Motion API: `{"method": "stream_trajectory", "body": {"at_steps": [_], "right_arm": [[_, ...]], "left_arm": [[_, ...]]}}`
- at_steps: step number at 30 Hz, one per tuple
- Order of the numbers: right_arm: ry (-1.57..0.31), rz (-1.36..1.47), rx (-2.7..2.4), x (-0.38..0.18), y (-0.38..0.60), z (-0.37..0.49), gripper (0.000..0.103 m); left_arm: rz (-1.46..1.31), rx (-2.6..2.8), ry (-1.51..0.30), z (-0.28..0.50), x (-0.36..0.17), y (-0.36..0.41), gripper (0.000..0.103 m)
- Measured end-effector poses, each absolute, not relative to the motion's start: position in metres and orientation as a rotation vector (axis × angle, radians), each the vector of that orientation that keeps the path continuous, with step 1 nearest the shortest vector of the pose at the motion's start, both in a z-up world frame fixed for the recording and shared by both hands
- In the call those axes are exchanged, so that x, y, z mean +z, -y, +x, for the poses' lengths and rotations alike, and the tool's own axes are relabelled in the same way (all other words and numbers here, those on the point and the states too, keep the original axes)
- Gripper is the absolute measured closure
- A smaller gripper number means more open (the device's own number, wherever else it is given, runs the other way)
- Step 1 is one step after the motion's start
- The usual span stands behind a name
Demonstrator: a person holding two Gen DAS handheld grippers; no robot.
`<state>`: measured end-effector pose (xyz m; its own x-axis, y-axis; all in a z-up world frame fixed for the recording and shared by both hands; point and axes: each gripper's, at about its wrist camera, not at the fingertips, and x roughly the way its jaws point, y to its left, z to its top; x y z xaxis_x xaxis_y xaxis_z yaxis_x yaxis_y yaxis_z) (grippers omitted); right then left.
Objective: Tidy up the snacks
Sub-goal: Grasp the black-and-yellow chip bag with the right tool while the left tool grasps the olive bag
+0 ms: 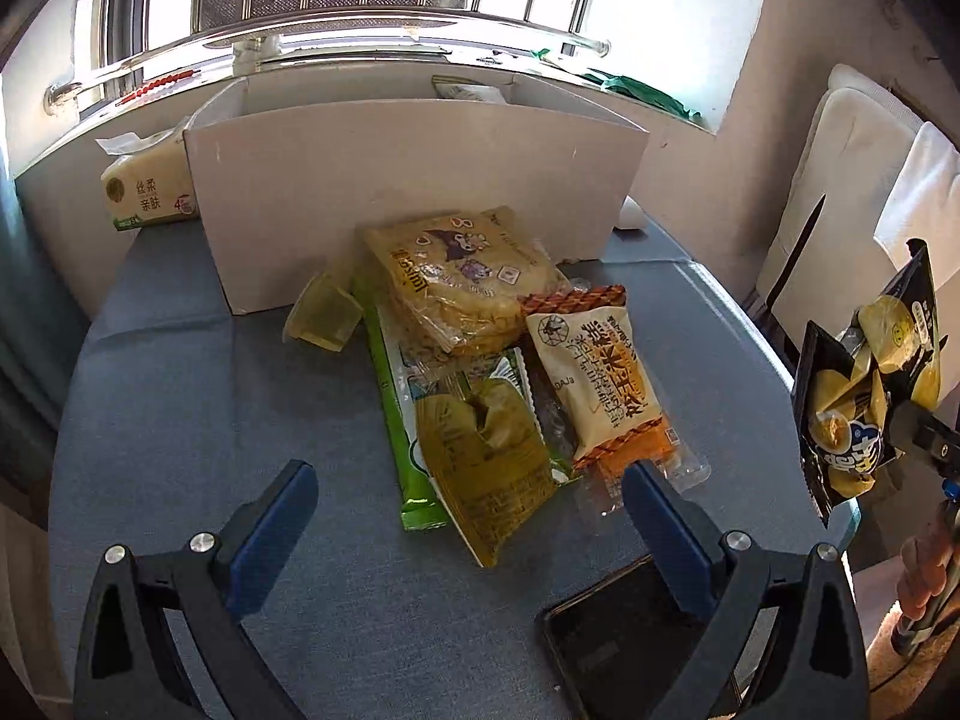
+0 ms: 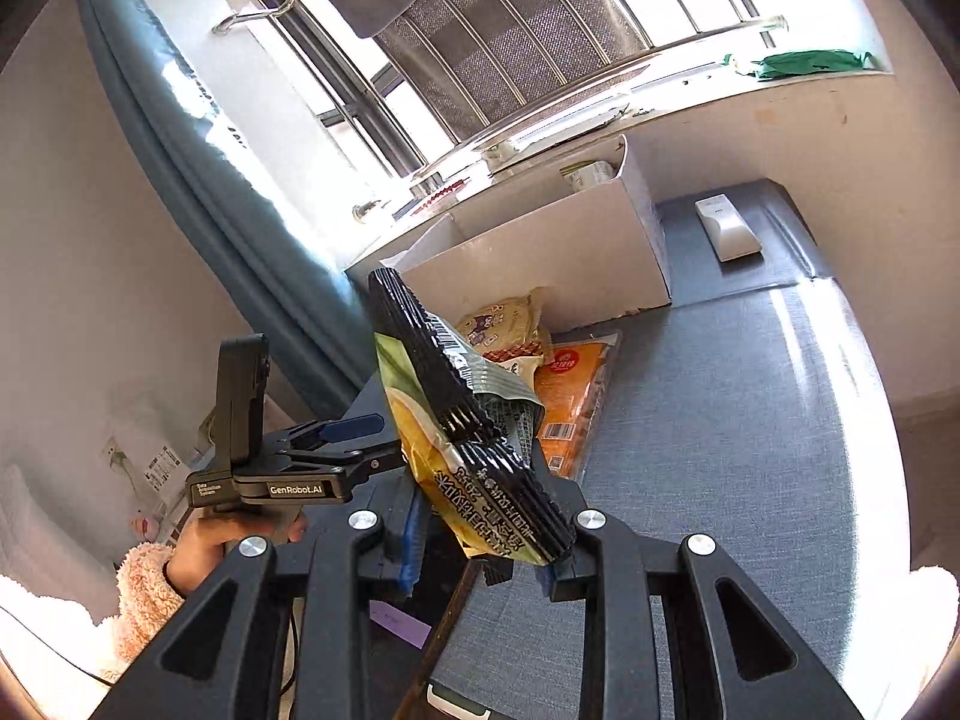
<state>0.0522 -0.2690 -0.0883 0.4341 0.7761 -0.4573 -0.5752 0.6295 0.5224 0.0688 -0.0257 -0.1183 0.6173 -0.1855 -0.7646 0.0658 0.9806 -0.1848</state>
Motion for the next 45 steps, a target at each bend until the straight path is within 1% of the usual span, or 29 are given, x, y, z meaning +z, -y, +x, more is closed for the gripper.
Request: {"method": "stream_trajectory", "body": {"at_steps": [1, 2, 3, 4, 5, 11, 14, 17, 20, 24, 28, 34, 35, 36, 37, 38, 39, 40, 41, 45], "right_arm": [[-0.736, 0.315, 0.853, -0.090, 0.272, 0.052, 0.073], [-0.741, 0.321, 0.852, -0.092, 0.278, 0.050, 0.073], [-0.742, 0.325, 0.848, -0.094, 0.280, 0.049, 0.073], [-0.744, 0.319, 0.848, -0.095, 0.279, 0.049, 0.073], [-0.747, 0.312, 0.846, -0.095, 0.279, 0.049, 0.073], [-0.753, 0.304, 0.844, -0.098, 0.272, 0.051, 0.073], [-0.751, 0.299, 0.843, -0.093, 0.265, 0.057, 0.073], [-0.720, 0.282, 0.843, -0.077, 0.252, 0.070, 0.073], [-0.662, 0.211, 0.830, -0.047, 0.231, 0.091, 0.073], [-0.609, 0.170, 0.780, -0.014, 0.204, 0.138, 0.072], [-0.638, 0.112, 0.698, 0.002, 0.174, 0.196, 0.072], [-0.675, 0.023, 0.625, 0.011, 0.138, 0.255, 0.072], [-0.678, 0.009, 0.613, 0.011, 0.134, 0.261, 0.072], [-0.686, 0.000, 0.603, 0.011, 0.131, 0.267, 0.071], [-0.695, -0.005, 0.598, 0.010, 0.129, 0.274, 0.068], [-0.703, -0.003, 0.608, 0.009, 0.128, 0.278, 0.065], [-0.711, -0.002, 0.612, 0.009, 0.127, 0.282, 0.040], [-0.713, 0.000, 0.587, 0.009, 0.129, 0.284, 0.003], [-0.699, 0.006, 0.565, 0.009, 0.131, 0.284, 0.000], [-0.677, 0.020, 0.521, 0.009, 0.141, 0.282, 0.000]], "left_arm": [[-0.149, -0.142, -0.907, 0.074, -0.121, 0.026, 0.000], [-0.146, -0.139, -0.924, 0.080, -0.123, 0.027, 0.003], [-0.131, -0.145, -0.926, 0.083, -0.124, 0.028, 0.015], [-0.117, -0.151, -0.924, 0.085, -0.126, 0.029, 0.029], [-0.128, -0.167, -0.939, 0.086, -0.128, 0.028, 0.056], [-0.167, -0.157, -0.859, 0.063, -0.113, 0.009, 0.057], [-0.221, -0.168, -0.781, 0.049, -0.094, -0.010, 0.057], [-0.254, -0.156, -0.694, 0.048, -0.066, -0.029, 0.057], [-0.253, -0.141, -0.624, 0.064, -0.034, -0.041, 0.057], [-0.261, -0.141, -0.557, 0.107, 0.003, -0.056, 0.057], [-0.282, -0.126, -0.544, 0.159, 0.023, -0.067, 0.057], [-0.240, -0.087, -0.607, 0.220, 0.019, -0.066, 0.057], [-0.232, -0.079, -0.614, 0.226, 0.016, -0.067, 0.056], [-0.230, -0.061, -0.621, 0.231, 0.013, -0.069, 0.052], [-0.228, -0.045, -0.642, 0.236, 0.009, -0.071, 0.045], [-0.232, -0.035, -0.679, 0.239, 0.004, -0.074, 0.018], [-0.247, -0.019, -0.702, 0.240, -0.001, -0.078, 0.000], [-0.258, -0.016, -0.693, 0.236, -0.004, -0.081, 0.000], [-0.262, -0.021, -0.691, 0.232, -0.005, -0.084, 0.000], [-0.255, -0.004, -0.699, 0.216, -0.009, -0.089, 0.000]]}}
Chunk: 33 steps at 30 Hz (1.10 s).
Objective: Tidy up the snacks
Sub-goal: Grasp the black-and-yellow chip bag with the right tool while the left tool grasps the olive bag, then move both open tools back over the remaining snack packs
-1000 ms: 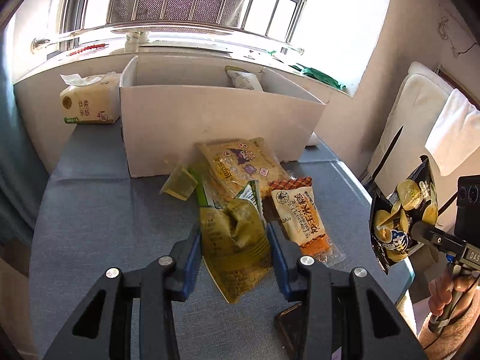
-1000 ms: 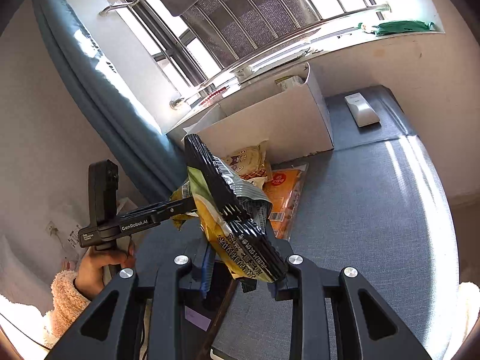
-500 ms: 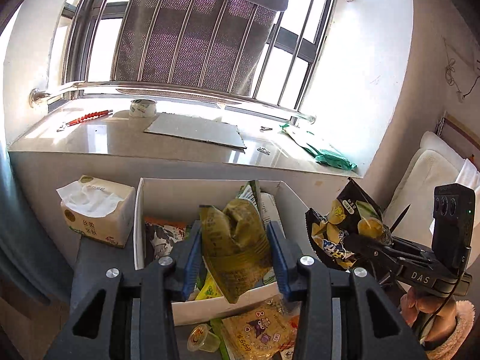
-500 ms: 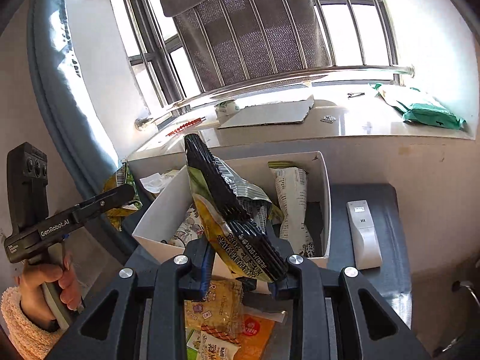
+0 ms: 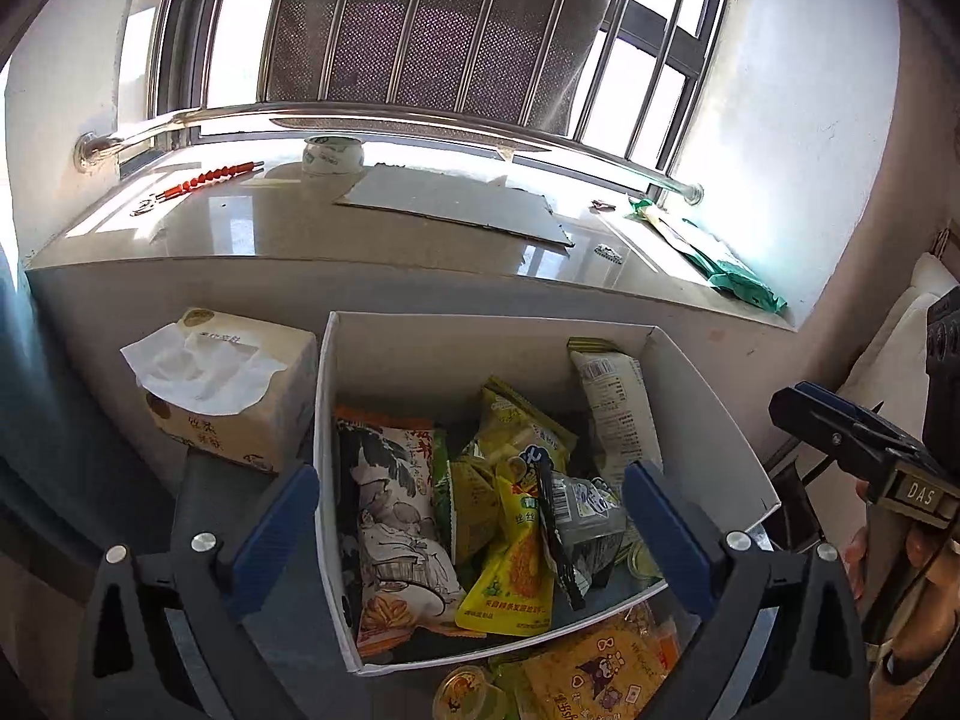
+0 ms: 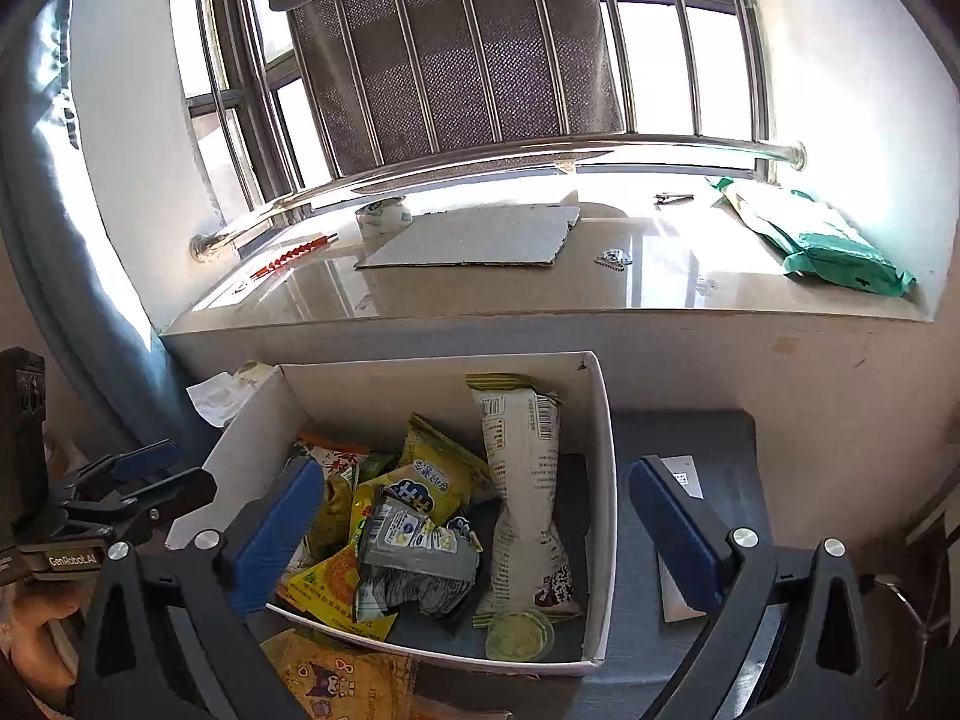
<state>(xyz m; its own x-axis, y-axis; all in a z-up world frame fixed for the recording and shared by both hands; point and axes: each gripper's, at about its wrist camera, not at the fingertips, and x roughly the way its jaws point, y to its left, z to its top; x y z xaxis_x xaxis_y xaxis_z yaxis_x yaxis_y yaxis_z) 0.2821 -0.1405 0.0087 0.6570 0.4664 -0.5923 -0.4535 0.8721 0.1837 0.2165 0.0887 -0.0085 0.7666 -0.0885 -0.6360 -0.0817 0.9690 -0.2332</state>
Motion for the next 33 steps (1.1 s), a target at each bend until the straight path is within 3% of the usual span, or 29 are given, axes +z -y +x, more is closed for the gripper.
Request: {"method": "stream_trajectory", "body": {"at_steps": [16, 33], "right_arm": [[-0.652, 0.032, 0.673, 0.002, 0.165, 0.195, 0.000], [-0.757, 0.046, 0.656, -0.094, 0.227, 0.061, 0.000]], "left_arm": [[-0.164, -0.045, -0.587, 0.121, 0.011, -0.068, 0.000], [-0.200, -0.080, -0.615, 0.002, -0.057, -0.026, 0.000]]}}
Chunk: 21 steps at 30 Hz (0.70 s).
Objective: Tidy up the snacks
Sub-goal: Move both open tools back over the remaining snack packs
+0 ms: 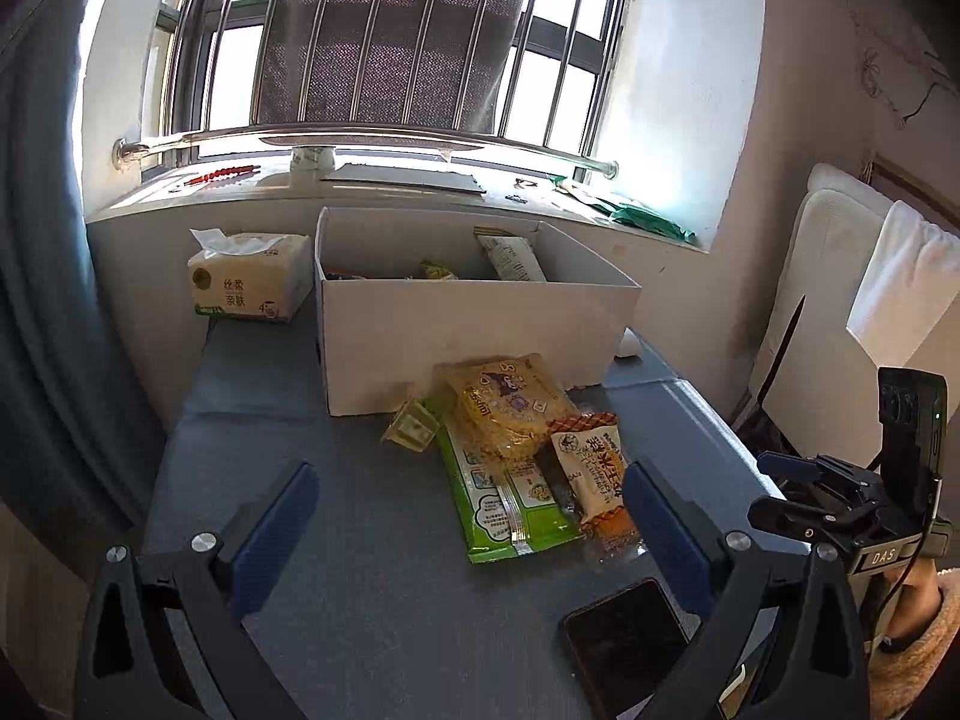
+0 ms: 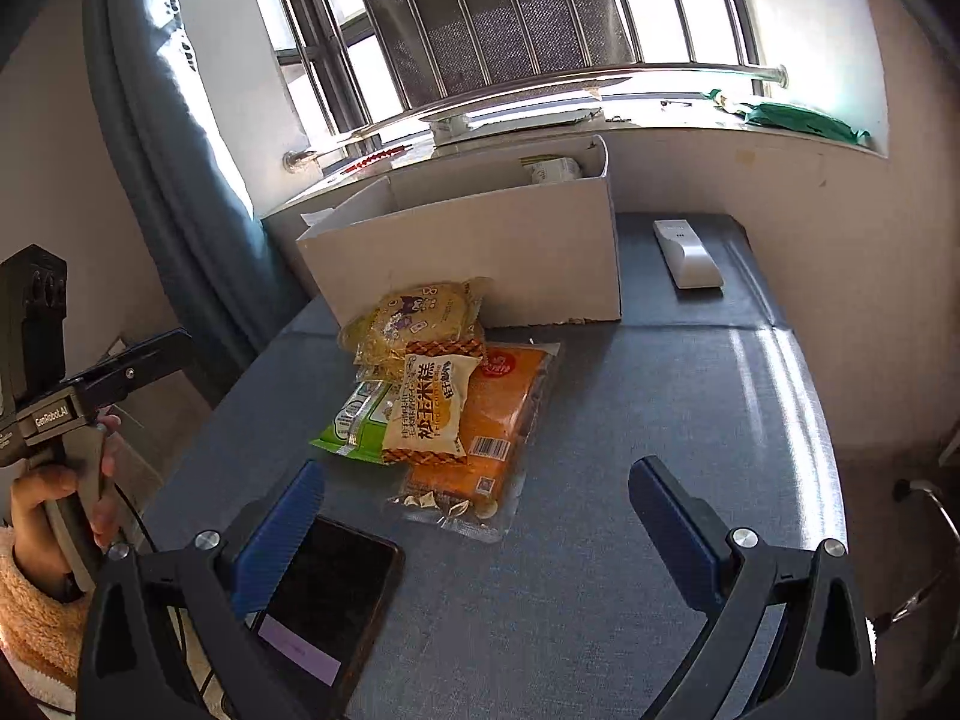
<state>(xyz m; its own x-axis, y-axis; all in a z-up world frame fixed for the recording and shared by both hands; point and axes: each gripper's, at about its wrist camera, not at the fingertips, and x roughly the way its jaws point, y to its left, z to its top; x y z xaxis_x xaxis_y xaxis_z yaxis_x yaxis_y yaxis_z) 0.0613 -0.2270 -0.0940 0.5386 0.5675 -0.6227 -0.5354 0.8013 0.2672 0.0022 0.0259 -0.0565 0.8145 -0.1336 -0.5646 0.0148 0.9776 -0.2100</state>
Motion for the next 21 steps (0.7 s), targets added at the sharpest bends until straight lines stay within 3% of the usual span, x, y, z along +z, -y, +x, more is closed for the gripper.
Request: {"method": "stream_trajectory", "body": {"at_steps": [6, 21], "right_arm": [[-0.819, 0.025, 0.652, -0.116, 0.222, 0.049, 0.000], [-0.772, -0.154, 0.634, -0.105, 0.148, 0.085, 0.000]], "left_arm": [[-0.254, -0.082, -0.646, -0.003, -0.074, -0.021, 0.000], [-0.255, -0.067, -0.630, -0.011, -0.071, -0.025, 0.000]]}}
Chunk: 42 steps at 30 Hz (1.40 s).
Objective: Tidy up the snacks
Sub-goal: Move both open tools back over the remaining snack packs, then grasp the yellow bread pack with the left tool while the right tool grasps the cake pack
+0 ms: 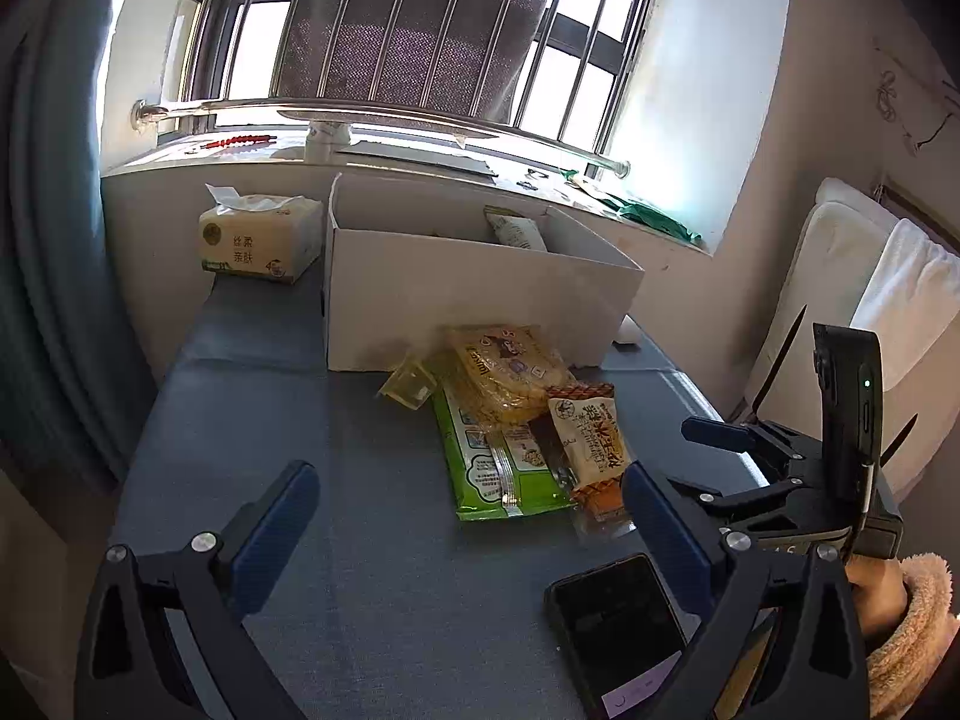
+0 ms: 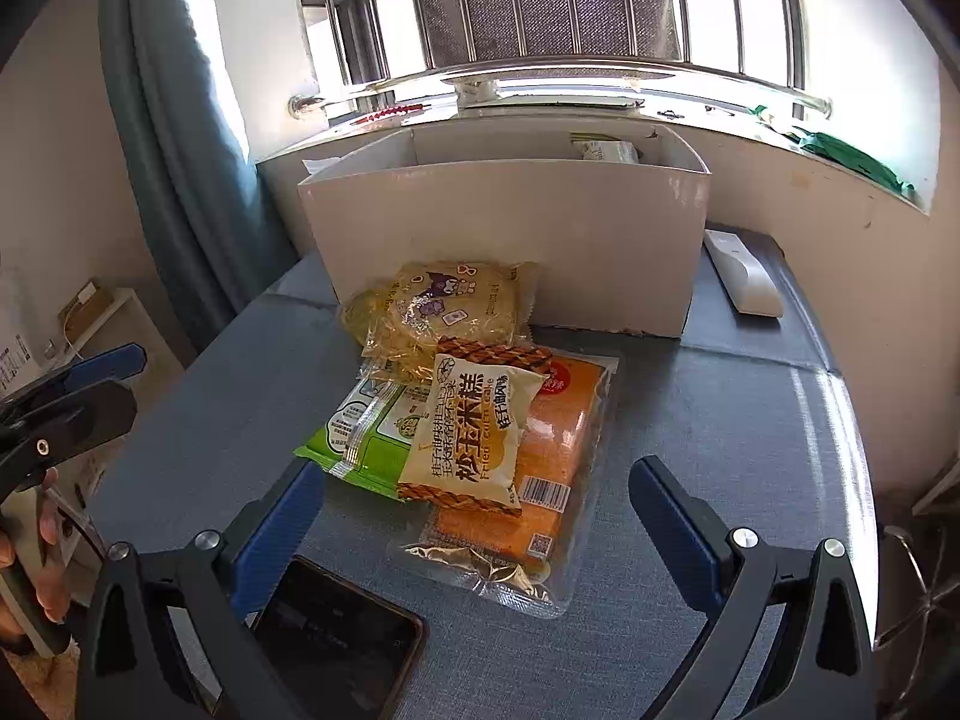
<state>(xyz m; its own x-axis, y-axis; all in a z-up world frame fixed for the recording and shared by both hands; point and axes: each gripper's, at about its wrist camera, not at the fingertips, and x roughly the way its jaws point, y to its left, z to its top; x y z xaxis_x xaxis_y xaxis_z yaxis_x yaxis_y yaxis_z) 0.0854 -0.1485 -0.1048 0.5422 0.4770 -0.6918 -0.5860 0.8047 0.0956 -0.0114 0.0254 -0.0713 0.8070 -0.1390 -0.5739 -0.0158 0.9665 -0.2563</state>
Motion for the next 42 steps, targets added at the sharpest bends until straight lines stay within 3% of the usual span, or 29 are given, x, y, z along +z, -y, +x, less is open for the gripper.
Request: {"method": "stream_trajectory", "body": {"at_steps": [8, 9, 10, 11, 22, 29, 39, 41, 42], "right_arm": [[-0.823, -0.275, 0.596, -0.128, 0.114, 0.102, 0.000], [-0.831, -0.278, 0.594, -0.130, 0.114, 0.102, 0.008], [-0.833, -0.273, 0.593, -0.131, 0.115, 0.102, 0.046], [-0.836, -0.282, 0.576, -0.132, 0.115, 0.103, 0.055], [-0.768, -0.110, 0.596, -0.096, 0.170, 0.088, 0.056], [-0.770, -0.009, 0.564, -0.092, 0.211, 0.077, 0.056], [-0.791, 0.074, 0.549, -0.099, 0.241, 0.076, 0.056], [-0.790, 0.069, 0.551, -0.099, 0.241, 0.075, 0.056], [-0.790, 0.068, 0.555, -0.100, 0.241, 0.074, 0.056]], "left_arm": [[-0.283, -0.049, -0.642, -0.010, -0.076, -0.036, 0.000], [-0.283, -0.044, -0.646, -0.009, -0.077, -0.036, 0.000], [-0.281, -0.038, -0.648, -0.009, -0.078, -0.037, 0.000], [-0.279, -0.037, -0.651, -0.008, -0.078, -0.037, 0.000], [-0.206, -0.062, -0.687, 0.021, -0.072, -0.020, 0.000], [-0.092, -0.107, -0.768, 0.089, -0.072, 0.026, 0.000], [-0.025, 0.078, -0.930, 0.186, -0.115, 0.057, 0.000], [0.000, 0.082, -0.936, 0.188, -0.120, 0.058, 0.002], [-0.004, 0.075, -0.937, 0.188, -0.121, 0.058, 0.009]]}}
